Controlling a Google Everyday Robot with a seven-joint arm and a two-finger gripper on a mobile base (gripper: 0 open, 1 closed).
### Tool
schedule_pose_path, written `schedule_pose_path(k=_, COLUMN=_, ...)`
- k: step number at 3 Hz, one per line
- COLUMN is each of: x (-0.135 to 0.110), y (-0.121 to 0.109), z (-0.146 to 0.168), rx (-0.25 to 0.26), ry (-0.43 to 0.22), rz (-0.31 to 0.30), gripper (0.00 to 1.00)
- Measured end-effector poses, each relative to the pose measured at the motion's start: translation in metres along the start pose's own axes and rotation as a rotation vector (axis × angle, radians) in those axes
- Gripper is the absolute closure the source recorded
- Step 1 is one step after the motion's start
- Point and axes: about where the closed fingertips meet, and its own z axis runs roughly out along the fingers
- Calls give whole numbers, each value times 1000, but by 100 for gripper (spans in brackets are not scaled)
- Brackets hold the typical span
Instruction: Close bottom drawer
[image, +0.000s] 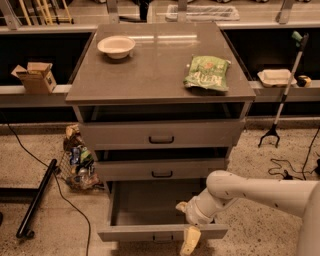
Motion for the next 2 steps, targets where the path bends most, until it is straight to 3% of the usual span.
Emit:
schedule_pose_path(k=1, x=41, y=-15, z=45, rx=-32, ry=-29, rz=18, gripper=18)
schedule_pose_path(k=2, x=80, y=-20, z=83, rx=-57, ry=-64, rz=42, gripper=41)
